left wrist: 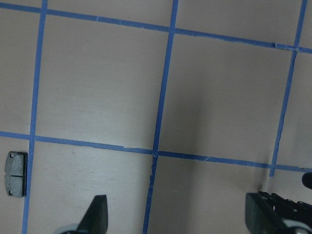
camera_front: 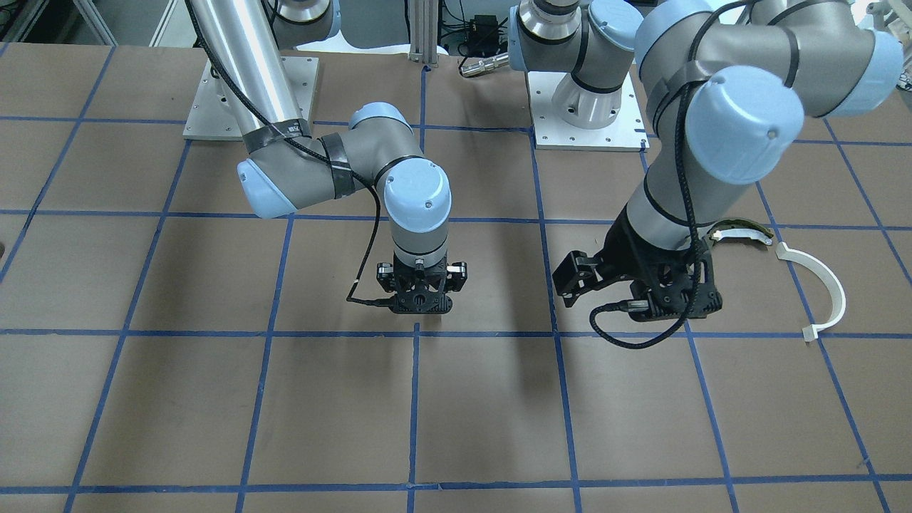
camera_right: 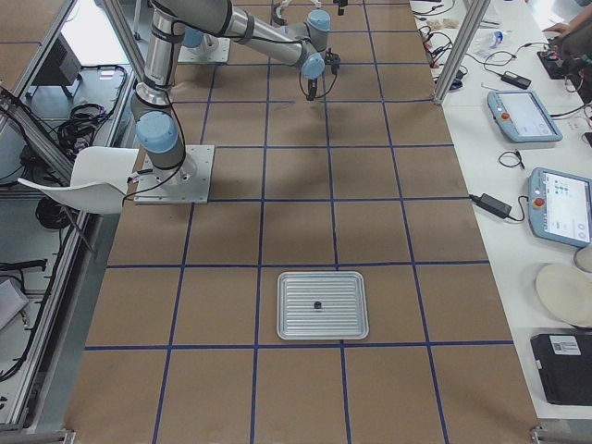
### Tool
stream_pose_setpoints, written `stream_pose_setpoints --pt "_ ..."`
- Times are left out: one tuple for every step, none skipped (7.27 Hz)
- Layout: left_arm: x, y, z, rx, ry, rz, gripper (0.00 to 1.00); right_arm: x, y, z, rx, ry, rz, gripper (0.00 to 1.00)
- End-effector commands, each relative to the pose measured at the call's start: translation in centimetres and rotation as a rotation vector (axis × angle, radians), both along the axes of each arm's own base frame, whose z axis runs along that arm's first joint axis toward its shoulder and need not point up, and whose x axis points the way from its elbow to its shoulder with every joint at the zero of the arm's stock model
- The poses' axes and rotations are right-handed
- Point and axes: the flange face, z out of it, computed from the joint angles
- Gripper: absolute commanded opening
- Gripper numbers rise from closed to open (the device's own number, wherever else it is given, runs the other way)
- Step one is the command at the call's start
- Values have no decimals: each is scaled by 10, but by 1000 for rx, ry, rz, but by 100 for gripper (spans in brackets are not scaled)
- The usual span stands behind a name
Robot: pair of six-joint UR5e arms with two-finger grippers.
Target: Place bearing gear from tray to pile
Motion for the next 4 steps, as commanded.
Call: stream_pose_setpoints --pt "-55 28 -67 -56 6 23 100 -65 -21 55 3 2 -36 94" --pt "-75 41 -102 -124 24 73 100 -137 -37 82 28 3 -38 94" --pt "-95 50 -132 -159 42 101 100 -208 -50 105 28 -2 -39 94" --pt "-134 65 -146 -145 31 100 100 -271 -55 118 41 -7 -82 94"
